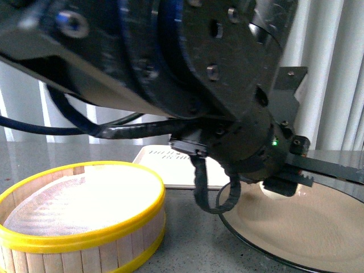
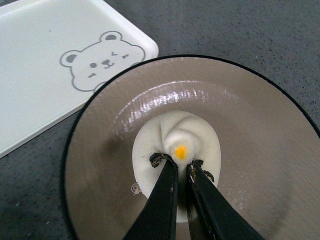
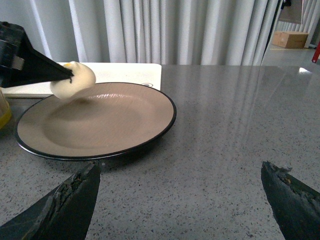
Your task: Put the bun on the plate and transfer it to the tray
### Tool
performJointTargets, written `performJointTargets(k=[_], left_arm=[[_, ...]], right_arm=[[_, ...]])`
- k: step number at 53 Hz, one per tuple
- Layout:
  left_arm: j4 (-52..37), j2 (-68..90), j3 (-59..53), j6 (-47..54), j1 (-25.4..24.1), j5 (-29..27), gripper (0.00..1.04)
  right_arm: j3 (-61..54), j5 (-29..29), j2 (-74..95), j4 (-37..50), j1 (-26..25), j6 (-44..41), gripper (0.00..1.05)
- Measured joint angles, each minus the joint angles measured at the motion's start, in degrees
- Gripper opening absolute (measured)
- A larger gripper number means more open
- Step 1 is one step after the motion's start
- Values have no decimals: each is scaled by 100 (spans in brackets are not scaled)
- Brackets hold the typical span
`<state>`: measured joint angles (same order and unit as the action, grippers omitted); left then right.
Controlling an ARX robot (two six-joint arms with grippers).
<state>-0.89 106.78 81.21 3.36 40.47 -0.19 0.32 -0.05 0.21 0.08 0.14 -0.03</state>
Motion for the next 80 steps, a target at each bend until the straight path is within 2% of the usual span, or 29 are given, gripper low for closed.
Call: performJointTargets(k=[10, 21, 23, 31, 38, 54, 64, 72, 80], left_arm=[[367, 444, 490, 160, 197, 33, 4], [673, 800, 901, 269, 321, -313, 4], [706, 828, 940, 273, 326, -330, 7], [798, 883, 1036, 308, 330, -393, 29], [896, 883, 1106, 249, 343, -363, 55], [1023, 776, 1132, 50, 310, -223, 99], [962, 299, 1130, -358, -201, -136, 98], [1043, -94, 1023, -1047, -992, -739, 98], [1180, -323, 809, -1408, -1506, -890, 98]], right_arm=[[0, 0, 0, 0, -2, 0, 96], [0, 0, 0, 0, -2, 0, 96], [0, 0, 0, 0, -2, 0, 96], [0, 0, 0, 0, -2, 0, 96], [0, 0, 0, 0, 0, 0, 96], [0, 0, 0, 0, 0, 0, 96], [0, 0, 0, 0, -2, 0, 96], [0, 0, 0, 0, 0, 0, 96], [0, 2, 0, 0, -2, 0, 96]])
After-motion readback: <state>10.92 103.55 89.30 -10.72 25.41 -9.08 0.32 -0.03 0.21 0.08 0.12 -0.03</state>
